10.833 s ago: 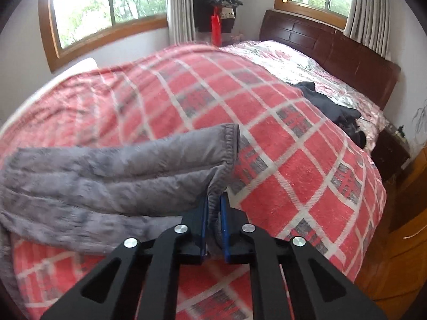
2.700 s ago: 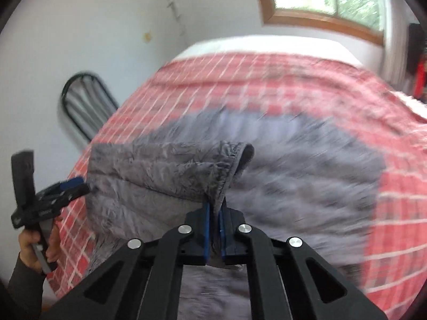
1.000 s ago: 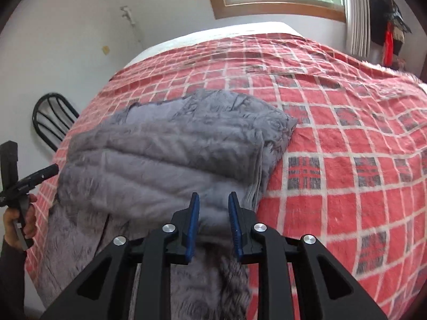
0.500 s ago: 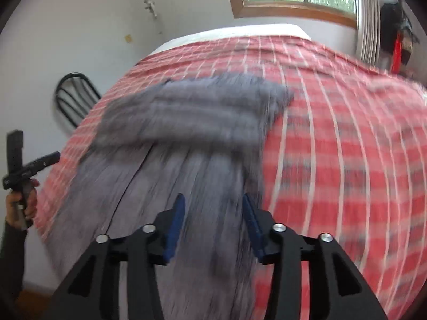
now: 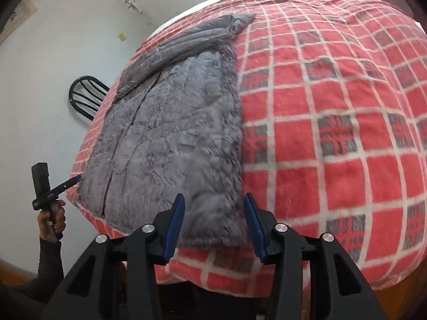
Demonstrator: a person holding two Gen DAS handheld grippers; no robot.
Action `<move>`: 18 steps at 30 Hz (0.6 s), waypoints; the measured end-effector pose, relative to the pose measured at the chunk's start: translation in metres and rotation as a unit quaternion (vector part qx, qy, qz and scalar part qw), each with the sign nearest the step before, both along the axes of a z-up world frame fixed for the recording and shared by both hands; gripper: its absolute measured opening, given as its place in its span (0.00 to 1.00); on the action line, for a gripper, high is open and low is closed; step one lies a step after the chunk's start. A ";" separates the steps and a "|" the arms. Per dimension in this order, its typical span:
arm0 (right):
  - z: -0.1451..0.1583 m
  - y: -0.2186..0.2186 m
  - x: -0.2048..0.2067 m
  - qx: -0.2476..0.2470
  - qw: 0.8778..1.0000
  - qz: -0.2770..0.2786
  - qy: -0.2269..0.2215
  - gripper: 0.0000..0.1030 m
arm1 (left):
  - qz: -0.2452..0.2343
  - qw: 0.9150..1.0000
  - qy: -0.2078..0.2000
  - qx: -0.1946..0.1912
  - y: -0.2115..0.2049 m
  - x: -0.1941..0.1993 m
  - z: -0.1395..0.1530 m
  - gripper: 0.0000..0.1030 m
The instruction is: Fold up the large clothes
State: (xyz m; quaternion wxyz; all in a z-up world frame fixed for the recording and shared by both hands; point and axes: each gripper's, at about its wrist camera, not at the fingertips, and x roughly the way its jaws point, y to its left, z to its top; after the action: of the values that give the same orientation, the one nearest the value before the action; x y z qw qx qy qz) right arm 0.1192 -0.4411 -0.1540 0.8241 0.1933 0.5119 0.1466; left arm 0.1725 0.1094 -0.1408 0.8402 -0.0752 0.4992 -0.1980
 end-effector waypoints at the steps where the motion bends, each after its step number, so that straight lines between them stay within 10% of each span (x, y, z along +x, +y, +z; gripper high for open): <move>1: -0.003 0.000 -0.001 0.005 1.000 0.003 0.003 0.45 | -0.002 1.000 0.002 -0.001 -0.002 -0.001 -0.002 0.80; 11: -0.012 0.015 -0.002 0.016 0.999 0.035 -0.005 0.45 | -0.037 0.999 0.021 -0.002 -0.030 -0.014 -0.013 0.65; 15: -0.021 0.012 -0.001 0.044 0.998 0.037 0.010 0.42 | -0.024 0.999 0.043 -0.021 -0.019 -0.012 -0.015 0.42; 18: -0.018 0.017 -0.004 0.034 0.999 0.038 -0.011 0.18 | -0.036 0.998 0.044 -0.031 -0.023 -0.015 -0.014 0.17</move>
State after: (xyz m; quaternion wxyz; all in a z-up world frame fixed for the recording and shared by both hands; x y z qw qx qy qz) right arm 0.1150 -0.4243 -0.1723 0.8163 0.1999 0.5047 0.1976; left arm 0.1573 0.0861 -0.1553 0.8068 -0.0915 0.5321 -0.2398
